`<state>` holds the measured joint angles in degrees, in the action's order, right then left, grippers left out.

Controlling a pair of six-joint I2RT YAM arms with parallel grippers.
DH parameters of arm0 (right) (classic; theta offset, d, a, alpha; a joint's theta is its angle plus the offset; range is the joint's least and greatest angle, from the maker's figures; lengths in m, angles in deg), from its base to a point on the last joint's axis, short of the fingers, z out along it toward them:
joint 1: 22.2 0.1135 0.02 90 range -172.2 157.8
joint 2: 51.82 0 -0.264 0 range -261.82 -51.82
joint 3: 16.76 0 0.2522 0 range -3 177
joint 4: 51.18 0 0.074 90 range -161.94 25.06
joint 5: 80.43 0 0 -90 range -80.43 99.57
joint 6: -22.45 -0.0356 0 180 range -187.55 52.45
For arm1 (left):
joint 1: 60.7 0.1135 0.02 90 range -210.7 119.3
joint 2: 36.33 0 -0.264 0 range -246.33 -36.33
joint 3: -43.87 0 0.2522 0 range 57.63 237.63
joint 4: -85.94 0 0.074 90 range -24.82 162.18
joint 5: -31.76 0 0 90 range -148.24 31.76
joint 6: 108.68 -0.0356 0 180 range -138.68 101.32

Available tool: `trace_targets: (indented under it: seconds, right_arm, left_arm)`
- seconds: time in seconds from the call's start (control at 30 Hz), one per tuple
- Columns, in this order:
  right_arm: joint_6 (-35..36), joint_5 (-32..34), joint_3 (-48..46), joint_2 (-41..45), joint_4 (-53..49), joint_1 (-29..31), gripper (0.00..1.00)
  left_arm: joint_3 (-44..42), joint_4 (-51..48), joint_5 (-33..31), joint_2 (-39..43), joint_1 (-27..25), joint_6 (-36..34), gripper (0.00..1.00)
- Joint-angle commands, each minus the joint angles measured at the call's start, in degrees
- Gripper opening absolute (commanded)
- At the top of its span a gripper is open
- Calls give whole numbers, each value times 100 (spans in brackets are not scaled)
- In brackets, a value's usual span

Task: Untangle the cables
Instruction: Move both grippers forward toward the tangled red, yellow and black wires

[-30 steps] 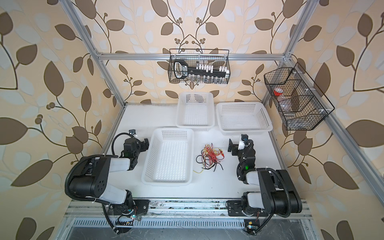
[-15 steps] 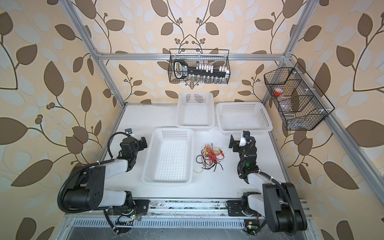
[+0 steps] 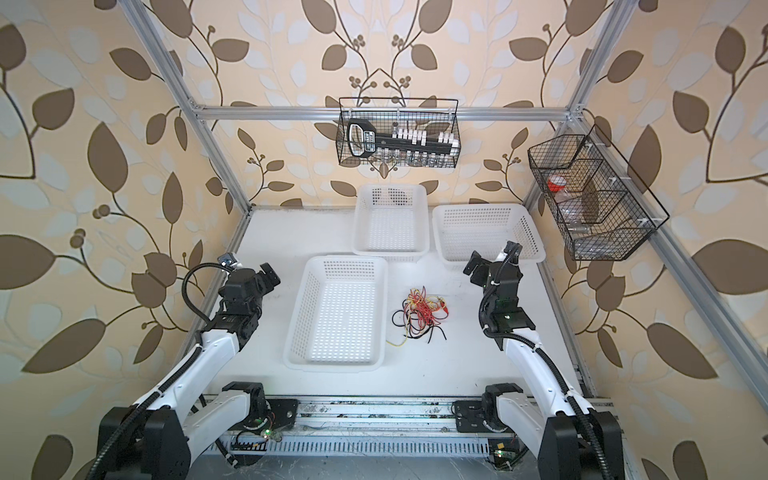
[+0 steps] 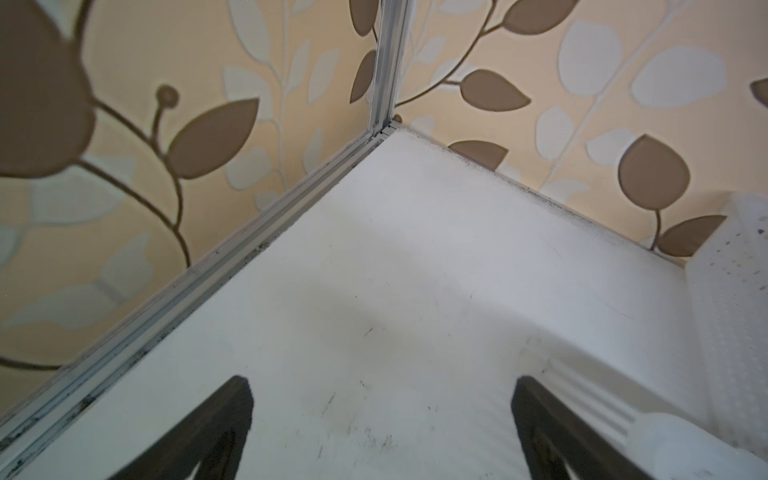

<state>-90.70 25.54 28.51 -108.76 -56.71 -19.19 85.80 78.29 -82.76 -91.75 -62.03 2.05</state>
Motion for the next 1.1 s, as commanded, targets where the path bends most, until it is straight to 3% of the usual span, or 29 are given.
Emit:
trace_targets:
  seconds: [0.0,0.2,0.33,0.57,0.63,0.73,1.07]
  right_arm:
    - [-391,-772,122,82,-1077,-20,100]
    - [-240,-827,445,184,-2054,586,99]
    - [-93,-869,635,226,-2502,1100,94]
    - [-60,-1319,669,417,-2939,1705,71]
    - [32,-1338,646,503,-2984,1994,69]
    - [131,-1213,625,517,-3024,2471,68]
    - [124,164,726,-370,-3086,3865,68]
  left_arm:
    - [312,-958,-124,252,-284,552,99]
    - [926,-1827,-339,340,-1494,675,99]
    - [1418,-2272,280,195,-2073,702,99]
    - [1767,-2224,1972,-50,-2915,708,99]
    - [1810,-2157,2264,-171,-3078,801,99]
    - [1874,-2137,2322,-289,-3331,848,99]
    - [2031,-2072,1948,-634,-3846,1050,99]
